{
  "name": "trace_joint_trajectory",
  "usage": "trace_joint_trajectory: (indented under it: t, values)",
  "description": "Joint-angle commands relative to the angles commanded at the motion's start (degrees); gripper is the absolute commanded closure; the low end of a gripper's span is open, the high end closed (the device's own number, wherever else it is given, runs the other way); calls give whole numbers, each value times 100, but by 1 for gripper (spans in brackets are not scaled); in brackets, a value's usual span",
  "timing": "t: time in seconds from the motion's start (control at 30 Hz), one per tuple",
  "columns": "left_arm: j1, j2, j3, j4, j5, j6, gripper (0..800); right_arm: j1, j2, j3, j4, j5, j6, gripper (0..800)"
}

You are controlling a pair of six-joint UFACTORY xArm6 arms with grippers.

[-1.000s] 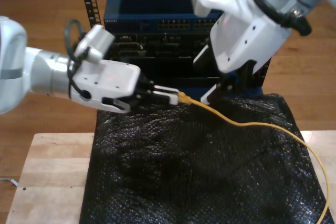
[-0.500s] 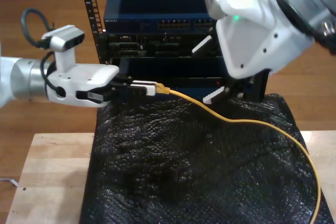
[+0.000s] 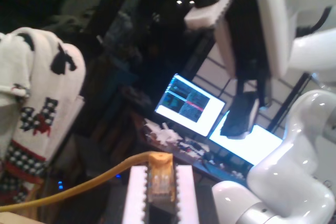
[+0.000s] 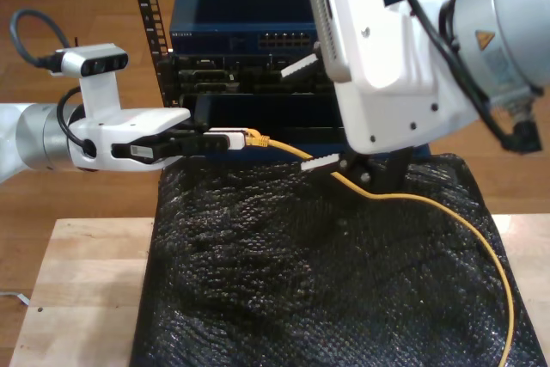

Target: Grab the cable and plug it in

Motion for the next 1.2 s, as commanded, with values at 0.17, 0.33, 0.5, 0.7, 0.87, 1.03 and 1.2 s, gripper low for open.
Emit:
trace_joint_trajectory:
  t: [0.17, 0.33, 0.5, 0.7, 0.87, 1.03, 1.2]
  values:
    - [18, 123, -9, -299, 360, -53, 798, 167, -220, 202, 9, -404, -237, 4]
    - [26, 273, -123, -334, 536, -105, 799, 431, -299, 448, 0, -853, -396, 7]
    - [26, 308, -123, -343, 721, -229, 798, 607, -299, 571, 9, -1064, -519, 8]
    - [26, 396, -132, -598, 1002, -352, 798, 897, -299, 624, 9, -1380, -607, 20]
    - [18, 466, -149, -624, 1160, -360, 797, 923, -299, 607, 9, -1442, -607, 19]
    - [18, 519, -167, -624, 1275, -369, 797, 949, -299, 580, 18, -1688, -598, 28]
    - [9, 545, -158, -624, 1336, -369, 797, 985, -264, 510, 18, -1714, -580, 149]
